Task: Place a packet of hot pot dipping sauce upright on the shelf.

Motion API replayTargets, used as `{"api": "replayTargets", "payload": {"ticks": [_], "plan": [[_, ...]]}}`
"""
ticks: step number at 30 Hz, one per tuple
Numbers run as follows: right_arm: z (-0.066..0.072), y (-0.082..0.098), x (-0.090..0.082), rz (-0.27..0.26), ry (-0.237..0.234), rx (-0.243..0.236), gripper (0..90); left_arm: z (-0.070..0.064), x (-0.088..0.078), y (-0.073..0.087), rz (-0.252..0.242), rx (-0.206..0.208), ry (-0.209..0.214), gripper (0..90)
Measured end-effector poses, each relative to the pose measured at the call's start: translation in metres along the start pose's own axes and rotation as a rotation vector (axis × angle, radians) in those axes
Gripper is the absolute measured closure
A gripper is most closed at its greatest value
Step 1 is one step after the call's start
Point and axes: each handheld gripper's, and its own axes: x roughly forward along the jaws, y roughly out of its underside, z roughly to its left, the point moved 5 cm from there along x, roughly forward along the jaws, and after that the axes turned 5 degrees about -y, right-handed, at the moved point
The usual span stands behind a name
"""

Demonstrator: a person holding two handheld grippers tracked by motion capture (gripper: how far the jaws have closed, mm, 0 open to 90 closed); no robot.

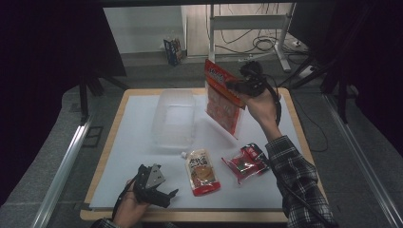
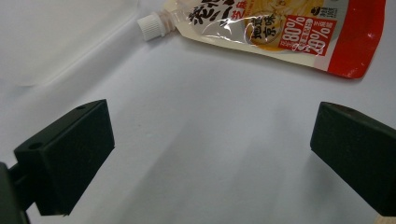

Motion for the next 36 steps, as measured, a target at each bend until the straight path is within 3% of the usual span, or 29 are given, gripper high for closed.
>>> {"api": "replayTargets", "payload": {"ticks": [18,28,36], "plan": [[0.029,-0.047,0.012,-0.06,-0.056,-0.018,88.5,0.0,-0.001,-0.001,-0.006,-0.007,0.002,0.0],[0.045,-0.067,0.039,-0.061,-0.074,-0.026,88.5,0.0,-0.001,-0.001,-0.008,-0.005,0.007,0.0],[0.052,-0.073,0.061,-0.057,-0.087,-0.018,88.4,-0.001,-0.001,-0.001,-0.006,0.0,0.01,0.0]]}}
